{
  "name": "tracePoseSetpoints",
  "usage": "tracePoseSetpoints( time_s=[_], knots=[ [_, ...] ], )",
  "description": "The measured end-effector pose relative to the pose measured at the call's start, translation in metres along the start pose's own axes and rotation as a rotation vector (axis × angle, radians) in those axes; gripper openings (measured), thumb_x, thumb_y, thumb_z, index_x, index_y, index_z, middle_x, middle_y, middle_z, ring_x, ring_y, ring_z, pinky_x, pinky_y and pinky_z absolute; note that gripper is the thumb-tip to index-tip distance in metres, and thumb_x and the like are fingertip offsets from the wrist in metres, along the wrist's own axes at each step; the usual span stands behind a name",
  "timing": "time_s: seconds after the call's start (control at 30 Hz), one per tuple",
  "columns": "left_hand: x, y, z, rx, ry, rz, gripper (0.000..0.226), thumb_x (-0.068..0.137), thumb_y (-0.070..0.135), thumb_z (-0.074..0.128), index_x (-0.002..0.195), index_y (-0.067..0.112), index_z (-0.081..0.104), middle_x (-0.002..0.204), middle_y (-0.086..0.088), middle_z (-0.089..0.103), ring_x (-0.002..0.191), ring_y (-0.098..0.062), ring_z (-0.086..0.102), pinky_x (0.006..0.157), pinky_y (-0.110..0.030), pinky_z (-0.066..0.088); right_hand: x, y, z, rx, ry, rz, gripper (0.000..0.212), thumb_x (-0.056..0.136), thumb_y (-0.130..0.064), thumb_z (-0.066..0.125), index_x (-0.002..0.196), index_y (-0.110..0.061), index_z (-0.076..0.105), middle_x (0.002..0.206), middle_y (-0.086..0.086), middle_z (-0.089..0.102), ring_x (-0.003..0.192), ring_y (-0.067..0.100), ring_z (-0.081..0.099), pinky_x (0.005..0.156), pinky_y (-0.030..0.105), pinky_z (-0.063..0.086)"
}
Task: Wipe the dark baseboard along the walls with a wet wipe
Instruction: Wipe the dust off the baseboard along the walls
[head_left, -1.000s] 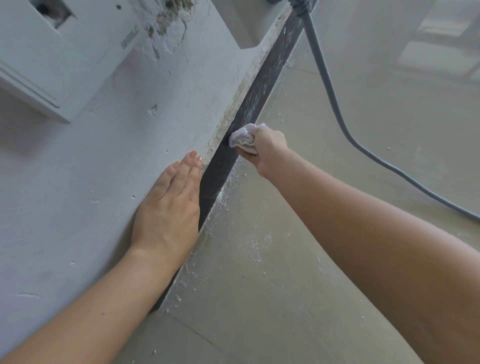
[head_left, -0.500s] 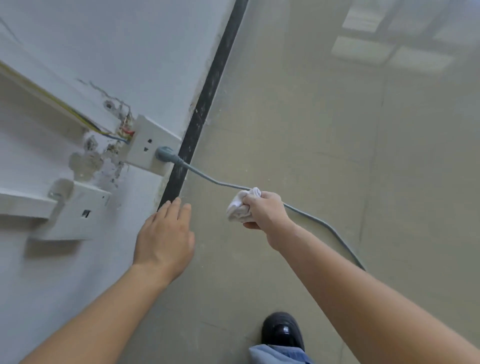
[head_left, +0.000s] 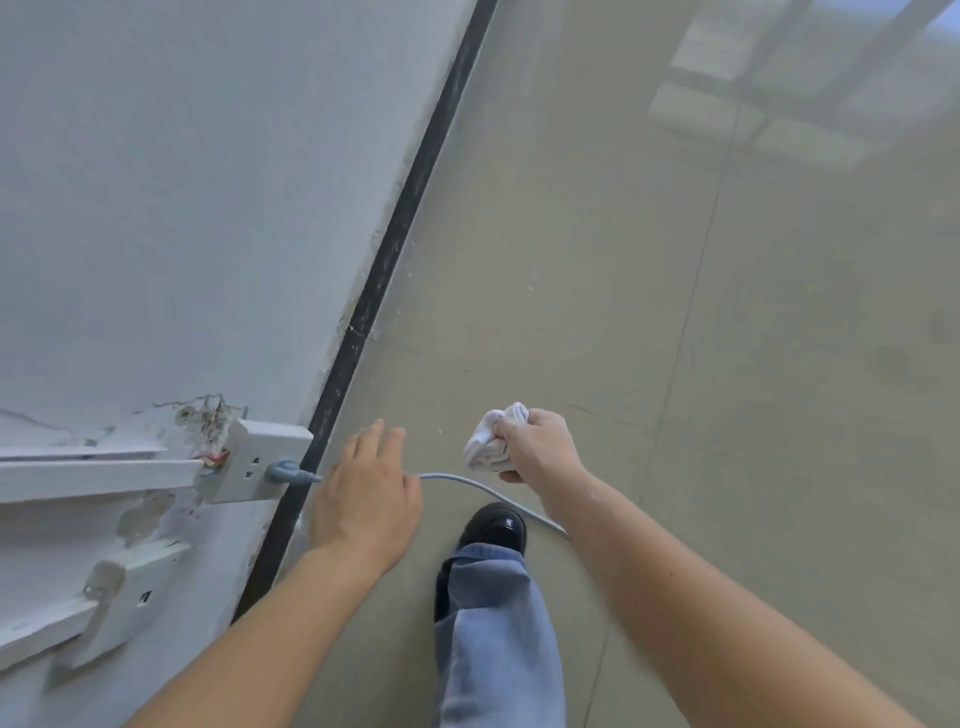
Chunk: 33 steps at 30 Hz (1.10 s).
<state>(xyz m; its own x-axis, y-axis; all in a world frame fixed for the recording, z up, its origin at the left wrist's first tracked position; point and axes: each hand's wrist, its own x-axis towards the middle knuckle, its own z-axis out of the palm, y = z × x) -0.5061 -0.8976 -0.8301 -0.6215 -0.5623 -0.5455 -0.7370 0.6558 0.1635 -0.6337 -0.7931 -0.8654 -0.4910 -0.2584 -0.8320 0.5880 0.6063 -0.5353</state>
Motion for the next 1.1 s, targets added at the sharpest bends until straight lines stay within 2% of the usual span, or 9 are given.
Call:
tracePoseSetpoints(
  time_s=[0.13, 0.33, 0.47, 0.57, 0.67, 0.83, 0.9, 1.0, 1.1],
  knots=[
    [0.039, 0.001, -0.011, -0.040, -0.030, -0.099, 0.050, 0.094, 0.020, 0.036, 0.144, 0.015, 0.031, 0.157, -0.005, 0.018, 0.143, -0.018, 0.016, 0.112, -0.034, 0.025, 0.032, -0.030, -0.003, -0.056, -0.033, 0.052, 0.007, 0.084, -0.016, 0.050, 0.084, -0.009, 0.051, 0.082, 0.010, 0.056, 0.070, 0.023, 0.055, 0.064, 0.032, 0.052],
    [0.080, -0.009, -0.002, -0.143, 0.071, -0.300, 0.047, 0.090, 0.013, 0.043, 0.137, 0.008, 0.044, 0.154, -0.010, 0.025, 0.140, -0.025, 0.023, 0.111, -0.039, 0.028, 0.080, -0.049, -0.003, -0.175, -0.155, 0.056, 0.007, 0.087, -0.013, 0.048, 0.081, -0.009, 0.047, 0.080, 0.008, 0.052, 0.072, 0.022, 0.053, 0.061, 0.030, 0.049],
    [0.104, -0.011, 0.028, -0.168, 0.061, -0.404, 0.048, 0.091, 0.014, 0.042, 0.139, 0.010, 0.042, 0.156, -0.008, 0.018, 0.142, -0.023, 0.018, 0.112, -0.039, 0.027, 0.124, -0.050, 0.002, -0.267, -0.222, 0.046, 0.011, 0.087, -0.013, 0.047, 0.077, -0.010, 0.045, 0.078, 0.007, 0.050, 0.072, 0.023, 0.051, 0.063, 0.031, 0.048],
    [0.129, -0.013, 0.048, -0.164, 0.146, -0.428, 0.049, 0.090, 0.013, 0.043, 0.139, 0.010, 0.042, 0.159, -0.008, 0.008, 0.144, -0.024, 0.010, 0.115, -0.038, 0.022, 0.166, -0.052, 0.010, -0.317, -0.284, 0.027, 0.010, 0.087, -0.013, 0.049, 0.077, -0.010, 0.047, 0.077, 0.006, 0.052, 0.070, 0.022, 0.052, 0.064, 0.030, 0.049],
    [0.158, -0.027, 0.061, -0.076, 0.219, -0.364, 0.053, 0.090, 0.015, 0.040, 0.143, 0.012, 0.034, 0.160, -0.007, -0.003, 0.146, -0.021, -0.002, 0.118, -0.034, 0.011, 0.215, -0.052, 0.032, -0.424, -0.309, -0.022, 0.011, 0.090, -0.016, 0.049, 0.082, -0.010, 0.051, 0.079, 0.007, 0.054, 0.071, 0.022, 0.054, 0.069, 0.032, 0.051],
    [0.186, -0.066, 0.094, -0.007, 0.309, -0.390, 0.058, 0.094, 0.018, 0.033, 0.150, 0.014, 0.018, 0.159, -0.004, -0.009, 0.146, -0.018, -0.005, 0.117, -0.030, 0.008, 0.279, -0.028, 0.102, -0.559, -0.441, -0.065, 0.011, 0.094, -0.016, 0.049, 0.087, -0.010, 0.054, 0.074, 0.006, 0.051, 0.065, 0.021, 0.050, 0.063, 0.027, 0.046],
    [0.190, -0.079, 0.119, 0.073, 0.335, -0.401, 0.061, 0.092, 0.017, 0.032, 0.151, 0.011, 0.016, 0.159, -0.008, -0.005, 0.147, -0.021, -0.003, 0.118, -0.032, 0.009, 0.295, -0.012, 0.130, -0.646, -0.539, -0.086, 0.013, 0.096, -0.016, 0.049, 0.089, -0.008, 0.056, 0.071, 0.006, 0.050, 0.058, 0.018, 0.050, 0.062, 0.027, 0.045],
    [0.191, -0.088, 0.147, 0.174, 0.360, -0.448, 0.062, 0.086, 0.014, 0.037, 0.147, 0.004, 0.030, 0.157, -0.016, 0.011, 0.146, -0.029, 0.013, 0.116, -0.038, 0.019, 0.313, 0.008, 0.165, -0.673, -0.615, -0.110, 0.016, 0.092, -0.018, 0.054, 0.080, -0.010, 0.060, 0.067, 0.004, 0.055, 0.053, 0.016, 0.055, 0.058, 0.023, 0.050],
    [0.187, -0.090, 0.171, 0.149, 0.243, -0.525, 0.067, 0.093, 0.014, 0.032, 0.151, 0.004, 0.000, 0.155, -0.017, -0.020, 0.144, -0.028, -0.017, 0.118, -0.036, -0.001, 0.320, 0.018, 0.189, -0.661, -0.665, -0.127, 0.022, 0.091, -0.014, 0.055, 0.070, -0.012, 0.061, 0.062, 0.002, 0.058, 0.052, 0.015, 0.058, 0.048, 0.018, 0.051]
  ],
)
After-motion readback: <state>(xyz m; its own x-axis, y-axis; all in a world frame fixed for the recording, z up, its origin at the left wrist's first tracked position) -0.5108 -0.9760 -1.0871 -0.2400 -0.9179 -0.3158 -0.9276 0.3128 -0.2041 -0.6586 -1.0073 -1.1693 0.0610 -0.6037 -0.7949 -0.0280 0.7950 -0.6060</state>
